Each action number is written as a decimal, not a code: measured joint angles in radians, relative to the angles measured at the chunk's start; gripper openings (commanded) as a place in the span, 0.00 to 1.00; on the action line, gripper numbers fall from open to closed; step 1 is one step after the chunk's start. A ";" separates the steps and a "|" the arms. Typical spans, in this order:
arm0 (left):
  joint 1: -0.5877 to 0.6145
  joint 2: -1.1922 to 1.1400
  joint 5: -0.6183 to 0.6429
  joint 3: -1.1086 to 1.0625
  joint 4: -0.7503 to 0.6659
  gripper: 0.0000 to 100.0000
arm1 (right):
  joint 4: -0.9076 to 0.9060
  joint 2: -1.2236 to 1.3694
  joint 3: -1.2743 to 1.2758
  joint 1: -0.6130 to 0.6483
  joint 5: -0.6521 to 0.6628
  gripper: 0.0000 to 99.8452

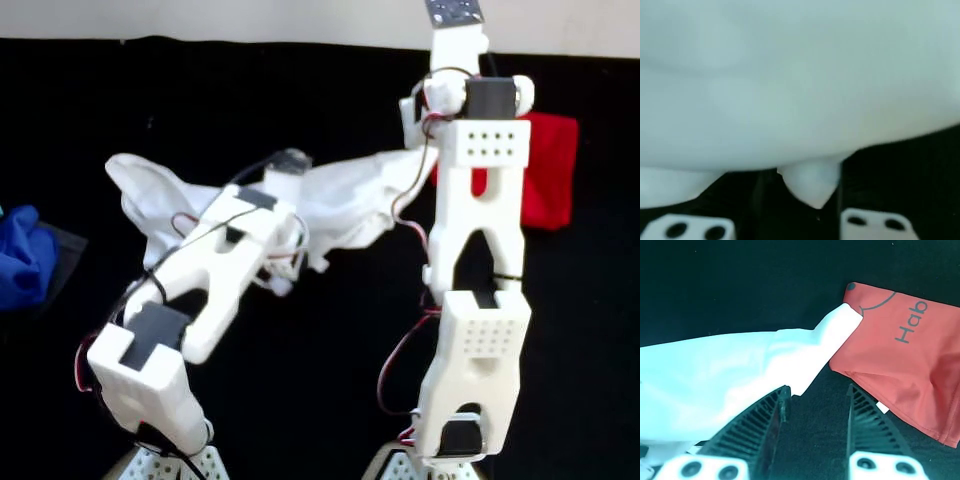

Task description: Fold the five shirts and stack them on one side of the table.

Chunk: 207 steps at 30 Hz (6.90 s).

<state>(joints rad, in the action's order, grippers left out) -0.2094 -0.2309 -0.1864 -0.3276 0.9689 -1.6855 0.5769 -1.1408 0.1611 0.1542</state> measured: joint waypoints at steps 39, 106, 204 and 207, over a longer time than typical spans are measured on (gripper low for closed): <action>0.675 -0.012 -0.144 0.888 0.783 0.01 | 0.404 0.069 0.591 0.293 -0.043 0.26; 0.674 0.032 -0.144 0.789 0.789 0.01 | 0.172 0.494 -0.123 0.302 0.003 0.01; 0.466 0.397 -0.144 0.012 0.683 0.01 | 0.327 -1.049 1.919 0.404 0.138 0.08; 0.466 0.397 -0.144 0.012 0.683 0.01 | 0.368 -1.007 2.007 0.436 0.183 0.12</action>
<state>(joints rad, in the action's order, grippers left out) 0.2570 0.1665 -0.3307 -0.3153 1.6517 -1.3172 -0.4296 0.8661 0.5969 0.3368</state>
